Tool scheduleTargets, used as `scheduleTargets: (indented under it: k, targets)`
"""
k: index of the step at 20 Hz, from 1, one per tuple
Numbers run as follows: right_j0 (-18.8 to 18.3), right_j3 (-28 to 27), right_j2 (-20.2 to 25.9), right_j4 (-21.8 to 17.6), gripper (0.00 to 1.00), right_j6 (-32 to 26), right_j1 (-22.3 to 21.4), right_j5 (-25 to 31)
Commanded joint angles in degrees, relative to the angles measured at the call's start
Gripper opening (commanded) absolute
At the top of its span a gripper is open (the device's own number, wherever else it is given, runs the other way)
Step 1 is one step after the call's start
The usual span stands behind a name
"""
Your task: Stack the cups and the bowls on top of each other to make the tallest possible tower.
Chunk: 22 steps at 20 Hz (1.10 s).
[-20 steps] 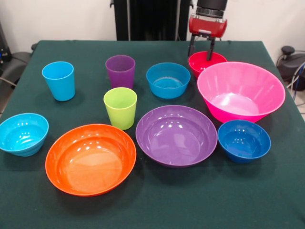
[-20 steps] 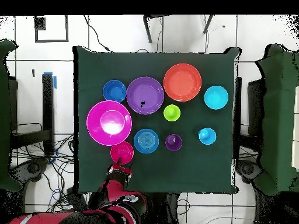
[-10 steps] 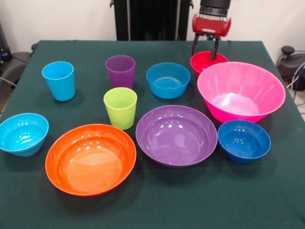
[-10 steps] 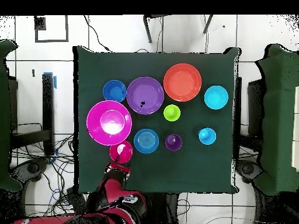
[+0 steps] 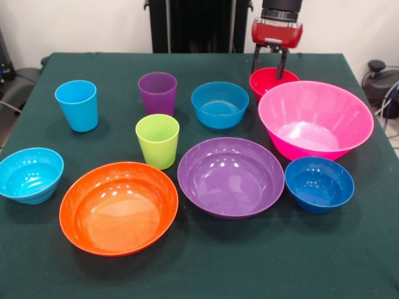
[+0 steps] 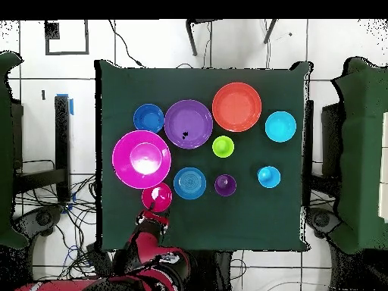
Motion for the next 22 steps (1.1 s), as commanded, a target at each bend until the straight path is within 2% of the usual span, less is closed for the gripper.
scheduleTargets:
  k: [1, 22]
  targets:
    - [-1.8, -4.9, 6.6, 1.2, 1.0, 10.3, 1.6, 3.3]
    - [-2.2, -7.8, 6.2, 1.7, 1.0, 9.5, 5.2, 1.5]
